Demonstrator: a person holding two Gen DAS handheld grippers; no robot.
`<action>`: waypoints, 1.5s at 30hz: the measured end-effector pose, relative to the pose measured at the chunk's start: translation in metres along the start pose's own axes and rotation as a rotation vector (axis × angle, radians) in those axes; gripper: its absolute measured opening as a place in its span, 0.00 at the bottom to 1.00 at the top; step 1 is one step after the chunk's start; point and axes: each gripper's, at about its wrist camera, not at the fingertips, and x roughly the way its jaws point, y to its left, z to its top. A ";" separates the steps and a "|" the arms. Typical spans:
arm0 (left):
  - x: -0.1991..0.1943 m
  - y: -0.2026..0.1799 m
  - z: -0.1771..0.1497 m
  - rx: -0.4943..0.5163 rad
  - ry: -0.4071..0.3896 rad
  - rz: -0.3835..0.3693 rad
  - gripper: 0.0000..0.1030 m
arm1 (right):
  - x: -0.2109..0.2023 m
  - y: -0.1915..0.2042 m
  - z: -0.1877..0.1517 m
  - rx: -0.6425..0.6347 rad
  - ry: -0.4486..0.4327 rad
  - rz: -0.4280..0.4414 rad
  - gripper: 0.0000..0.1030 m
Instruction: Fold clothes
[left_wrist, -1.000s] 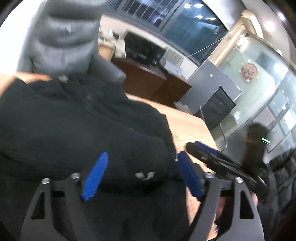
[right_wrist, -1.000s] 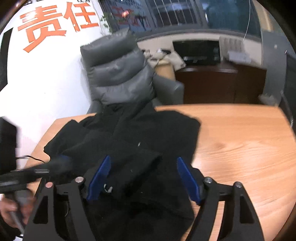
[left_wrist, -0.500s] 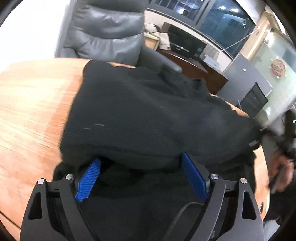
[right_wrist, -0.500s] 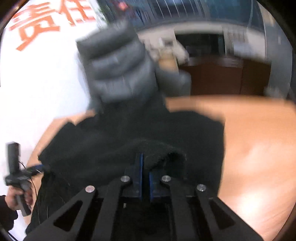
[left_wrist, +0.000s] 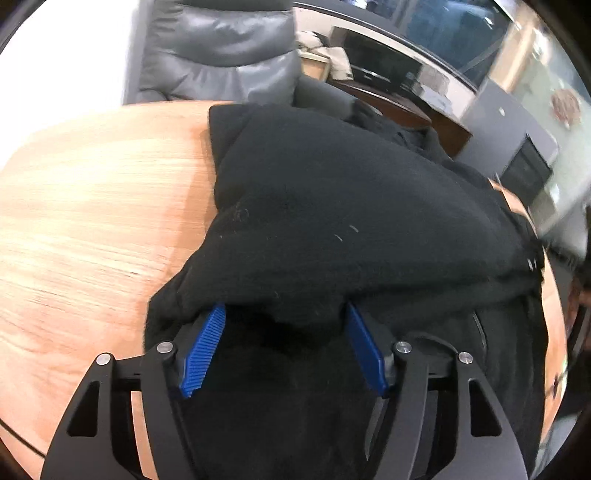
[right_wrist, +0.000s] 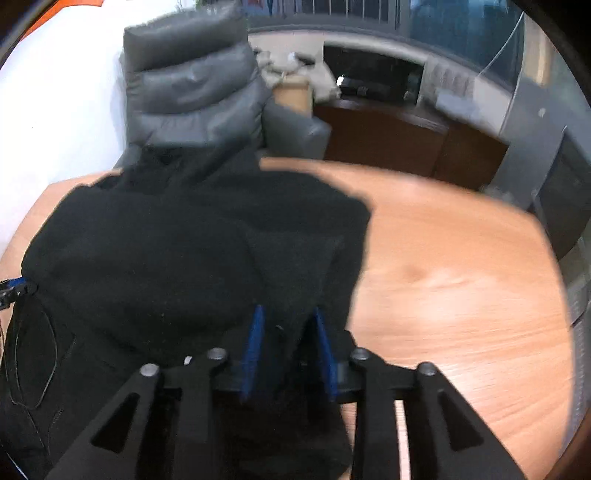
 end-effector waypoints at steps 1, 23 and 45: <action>-0.014 -0.010 0.000 0.051 -0.022 -0.024 0.66 | -0.016 0.004 0.007 -0.029 -0.049 -0.003 0.36; 0.054 -0.043 0.050 0.231 0.005 -0.187 0.82 | 0.090 0.030 -0.001 -0.084 -0.043 0.021 0.54; 0.032 -0.060 -0.005 0.236 -0.005 -0.023 0.99 | 0.018 0.040 -0.031 -0.067 -0.063 -0.099 0.80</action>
